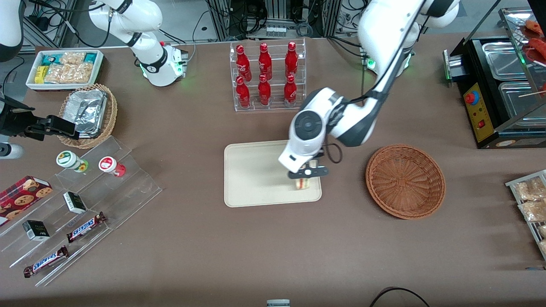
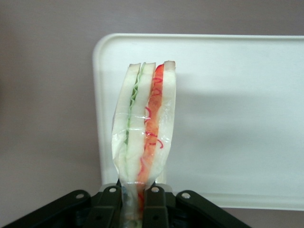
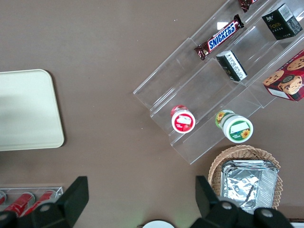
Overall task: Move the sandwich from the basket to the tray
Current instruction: 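Lower the sandwich onto the tray center with the left gripper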
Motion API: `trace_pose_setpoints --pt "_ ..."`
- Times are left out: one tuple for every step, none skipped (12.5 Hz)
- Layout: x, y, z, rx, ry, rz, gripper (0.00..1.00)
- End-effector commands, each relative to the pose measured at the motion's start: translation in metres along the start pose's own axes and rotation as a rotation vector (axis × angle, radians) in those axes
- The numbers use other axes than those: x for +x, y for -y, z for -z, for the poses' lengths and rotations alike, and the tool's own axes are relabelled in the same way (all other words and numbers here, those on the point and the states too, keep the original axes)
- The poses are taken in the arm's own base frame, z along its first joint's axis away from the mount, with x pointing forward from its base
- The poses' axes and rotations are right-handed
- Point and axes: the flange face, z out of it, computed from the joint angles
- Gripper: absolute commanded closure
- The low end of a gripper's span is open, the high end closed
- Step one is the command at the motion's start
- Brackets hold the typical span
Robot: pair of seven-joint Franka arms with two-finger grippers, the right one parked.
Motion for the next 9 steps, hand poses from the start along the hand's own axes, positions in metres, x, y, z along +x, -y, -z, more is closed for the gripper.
trace_pose_setpoints --pt "0.009 -0.041 -0.011 0.002 0.012 0.028 1.0" --pt "0.01 -0.055 -0.014 0.01 0.024 0.029 1.0" --pt "0.011 -0.067 -0.018 0.018 0.033 0.043 1.0" --pt "0.011 -0.074 -0.021 0.015 0.033 0.057 1.0" --pt "0.005 -0.083 -0.025 0.009 0.033 0.052 1.0" --pt "0.006 -0.087 -0.027 0.0 0.029 0.061 1.0" --pt "0.006 -0.093 -0.03 -0.01 0.033 0.066 1.0" --pt "0.005 -0.098 -0.033 -0.018 0.035 0.068 1.0" --pt "0.004 -0.099 -0.036 -0.018 0.037 0.071 1.0"
